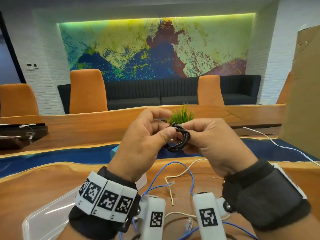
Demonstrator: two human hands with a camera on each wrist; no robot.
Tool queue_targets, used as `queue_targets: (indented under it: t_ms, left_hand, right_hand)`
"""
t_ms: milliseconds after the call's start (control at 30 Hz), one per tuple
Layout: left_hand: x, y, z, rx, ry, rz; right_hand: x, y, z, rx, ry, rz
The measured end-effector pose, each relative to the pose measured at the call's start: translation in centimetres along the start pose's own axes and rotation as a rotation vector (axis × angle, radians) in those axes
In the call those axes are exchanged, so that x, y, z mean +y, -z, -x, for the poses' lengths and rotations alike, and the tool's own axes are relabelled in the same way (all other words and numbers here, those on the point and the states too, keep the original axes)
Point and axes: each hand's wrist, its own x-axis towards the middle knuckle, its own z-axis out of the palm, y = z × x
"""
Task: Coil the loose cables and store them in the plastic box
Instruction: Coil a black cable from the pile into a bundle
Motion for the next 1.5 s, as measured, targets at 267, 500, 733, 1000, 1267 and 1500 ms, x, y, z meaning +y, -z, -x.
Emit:
queue_targets:
  t_ms: [267,500,733,1000,1267,1500]
  left_hand:
    - [-0.7,0.0,0.1,-0.023,-0.187,-0.490]
    - [-0.3,-0.3,0.1,0.052,-0.230,-0.633]
    - [0.3,-0.5,-0.1,0.203,0.125,0.043]
    - [-0.6,-1.5,-0.3,0.129,0.541,0.702]
    - [-1.0,-2.7,-0.1,0.385,0.266,0.246]
    - [-0.5,-2.8,-0.1,0.271,0.477,0.719]
  right_hand:
    - [-0.3,0.7,-0.1,-0.183,-0.292,-0.284]
    - [-1.2,1.2,0.2,-0.173,-0.249,-0.359]
    - [-1.8,0.2,0.7,-0.072,0.037,-0.112]
    - [-0.4,0.8,-0.1,-0.125,-0.100,-0.299]
    - [-0.4,0.1,-0.3,0.033,0.041,-0.080]
    - [-0.3,0.3,-0.1,-0.139,-0.127,-0.450]
